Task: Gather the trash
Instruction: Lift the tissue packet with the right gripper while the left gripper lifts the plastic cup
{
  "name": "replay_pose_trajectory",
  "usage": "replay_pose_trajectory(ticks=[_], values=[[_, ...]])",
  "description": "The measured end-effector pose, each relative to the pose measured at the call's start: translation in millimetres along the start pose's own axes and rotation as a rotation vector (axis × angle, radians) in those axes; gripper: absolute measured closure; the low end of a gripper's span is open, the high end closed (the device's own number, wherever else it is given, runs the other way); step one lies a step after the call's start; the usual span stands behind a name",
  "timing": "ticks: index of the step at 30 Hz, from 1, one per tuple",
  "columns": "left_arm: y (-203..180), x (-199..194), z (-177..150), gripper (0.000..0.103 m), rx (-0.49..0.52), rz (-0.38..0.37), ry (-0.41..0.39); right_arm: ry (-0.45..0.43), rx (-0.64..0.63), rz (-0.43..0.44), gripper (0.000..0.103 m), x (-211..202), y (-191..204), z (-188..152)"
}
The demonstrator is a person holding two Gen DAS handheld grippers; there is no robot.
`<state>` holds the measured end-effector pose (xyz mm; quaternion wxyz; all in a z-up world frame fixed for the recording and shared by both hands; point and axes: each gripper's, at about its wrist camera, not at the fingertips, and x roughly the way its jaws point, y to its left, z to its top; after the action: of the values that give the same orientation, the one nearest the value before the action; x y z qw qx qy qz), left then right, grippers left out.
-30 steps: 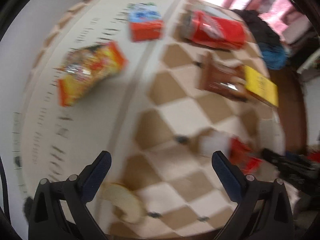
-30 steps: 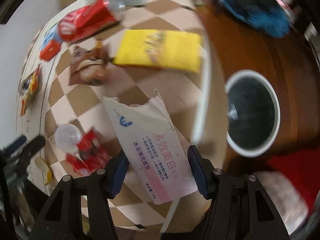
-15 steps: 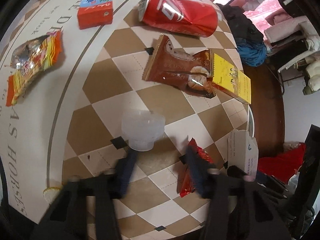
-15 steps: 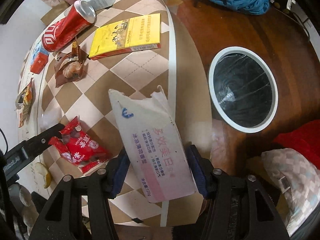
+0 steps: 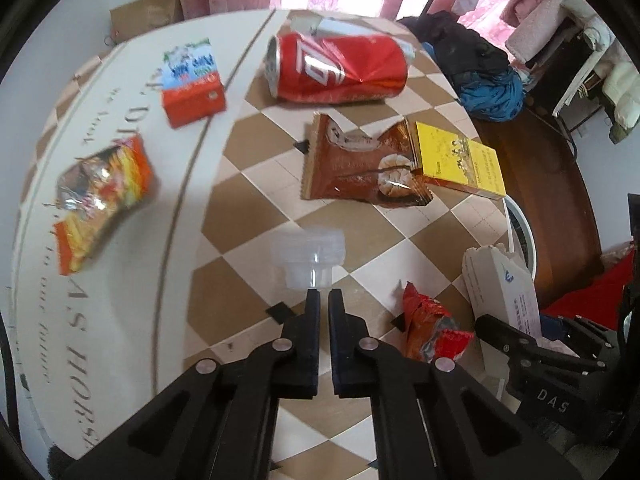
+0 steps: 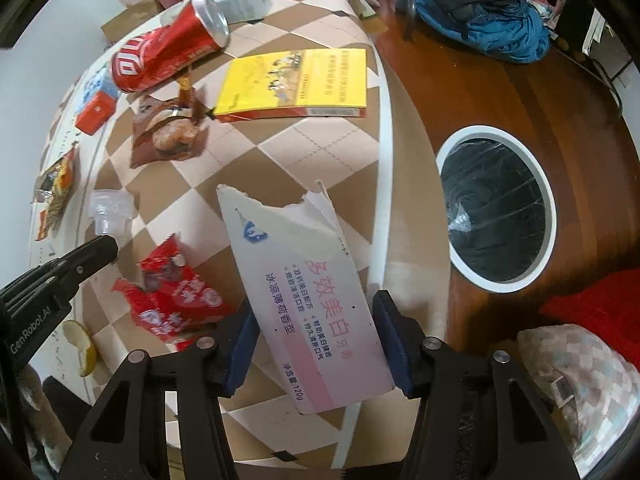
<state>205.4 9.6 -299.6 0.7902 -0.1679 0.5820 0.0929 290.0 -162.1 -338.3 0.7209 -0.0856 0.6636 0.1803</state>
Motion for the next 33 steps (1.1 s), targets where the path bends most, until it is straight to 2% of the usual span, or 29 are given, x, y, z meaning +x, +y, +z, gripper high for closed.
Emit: replay_pose_trajectory(ticks=[8,14,15,16,18,21,28,29,30,31,32,33], values=[[24.0,-23.9,-7.9,0.102,-0.038,0.034,-0.057,-0.035,0.017,0.058,0.046,-20.4,13.4,-6.2],[46.6,-31.2,-0.6,0.096,-0.106,0.014,-0.069,-0.037,0.042,0.073,0.045,-19.6,10.2,1.6],[50.0,-31.2,1.0,0.091,-0.114,0.018,-0.070,-0.034,0.051,0.078,0.045,-18.4,8.1,3.0],[54.4,-30.3,4.0,0.082,-0.127,0.016,-0.074,-0.032,0.059,0.083,0.045,-18.1,6.7,4.7],[56.0,-31.7,6.4,0.000,-0.127,0.007,-0.090,-0.033,0.063,0.086,0.045,-17.5,7.2,7.3],[50.5,-32.3,10.3,0.000,-0.098,0.003,-0.107,-0.034,0.066,0.084,0.046,-16.4,8.7,11.6],[22.8,11.6,24.8,0.000,-0.072,0.010,0.002,-0.041,0.088,0.062,0.046,-12.7,6.5,20.7],[19.6,18.3,25.4,0.005,-0.062,0.010,0.020,-0.040,0.090,0.058,0.046,-11.9,6.2,21.1],[16.4,24.6,25.8,0.022,-0.051,0.013,0.037,-0.040,0.092,0.055,0.046,-11.3,5.7,21.2],[13.7,30.2,25.5,0.034,-0.042,0.027,0.050,-0.039,0.096,0.052,0.046,-10.6,5.2,21.2],[11.7,35.0,24.6,0.059,-0.035,0.033,0.064,-0.038,0.098,0.051,0.046,-10.1,5.1,21.1],[10.6,37.3,23.6,0.067,-0.035,0.021,0.072,-0.038,0.099,0.048,0.046,-9.9,4.6,21.1]])
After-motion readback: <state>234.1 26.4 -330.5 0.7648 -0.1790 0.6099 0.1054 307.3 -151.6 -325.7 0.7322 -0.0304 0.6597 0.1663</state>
